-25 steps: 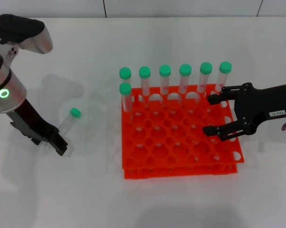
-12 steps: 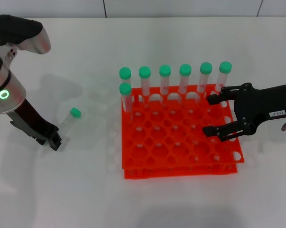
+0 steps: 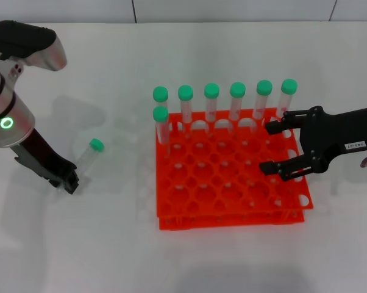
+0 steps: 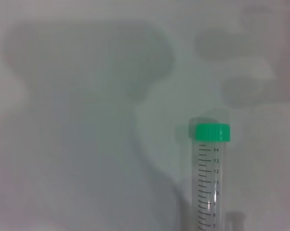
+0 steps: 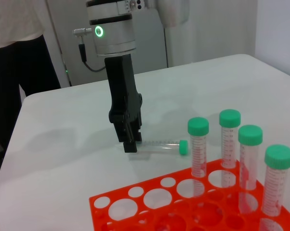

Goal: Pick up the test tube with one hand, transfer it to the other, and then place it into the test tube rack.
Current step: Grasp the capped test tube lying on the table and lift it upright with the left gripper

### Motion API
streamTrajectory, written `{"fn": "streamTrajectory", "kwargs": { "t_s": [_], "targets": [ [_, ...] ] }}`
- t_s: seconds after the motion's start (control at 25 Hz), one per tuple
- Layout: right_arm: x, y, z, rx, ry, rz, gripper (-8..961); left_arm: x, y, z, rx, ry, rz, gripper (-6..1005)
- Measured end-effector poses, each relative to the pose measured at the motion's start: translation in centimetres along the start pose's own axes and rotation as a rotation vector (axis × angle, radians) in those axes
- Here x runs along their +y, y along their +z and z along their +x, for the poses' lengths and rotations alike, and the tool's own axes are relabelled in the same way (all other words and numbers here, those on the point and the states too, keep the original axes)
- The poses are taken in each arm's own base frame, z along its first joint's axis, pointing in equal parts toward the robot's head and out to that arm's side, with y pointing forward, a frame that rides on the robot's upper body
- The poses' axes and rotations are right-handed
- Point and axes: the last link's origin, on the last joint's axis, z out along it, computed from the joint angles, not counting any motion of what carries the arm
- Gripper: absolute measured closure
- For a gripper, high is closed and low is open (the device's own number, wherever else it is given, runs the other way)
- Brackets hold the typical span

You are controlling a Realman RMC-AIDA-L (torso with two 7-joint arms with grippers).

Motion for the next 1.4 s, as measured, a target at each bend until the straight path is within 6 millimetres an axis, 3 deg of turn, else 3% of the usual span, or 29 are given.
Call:
{"fn": "streamTrajectory", "kwargs": {
  "t_s": [0.44, 0.76, 1.16, 1.4],
  "targets": [
    [0.0, 0.0, 0.0, 0.000, 0.003, 0.002, 115, -0.1, 0.0, 0.0, 0.002, 0.001, 0.000, 809],
    [0.0, 0.0, 0.0, -0.001, 0.003, 0.002, 116, -0.1, -0.4, 0.3, 0.020, 0.003, 0.006, 809],
    [-0.1, -0.3, -0.1, -0.007, 0.007, 0.004, 119, -0.3, -6.6, 1.3, 0.215, 0.040, 0.065, 809],
    [-0.1, -0.4, -0.4, -0.011, 0.014, 0.004, 120, 1.1, -9.4, 2.4, 0.429, 0.201, 0.058, 809]
  ]
}}
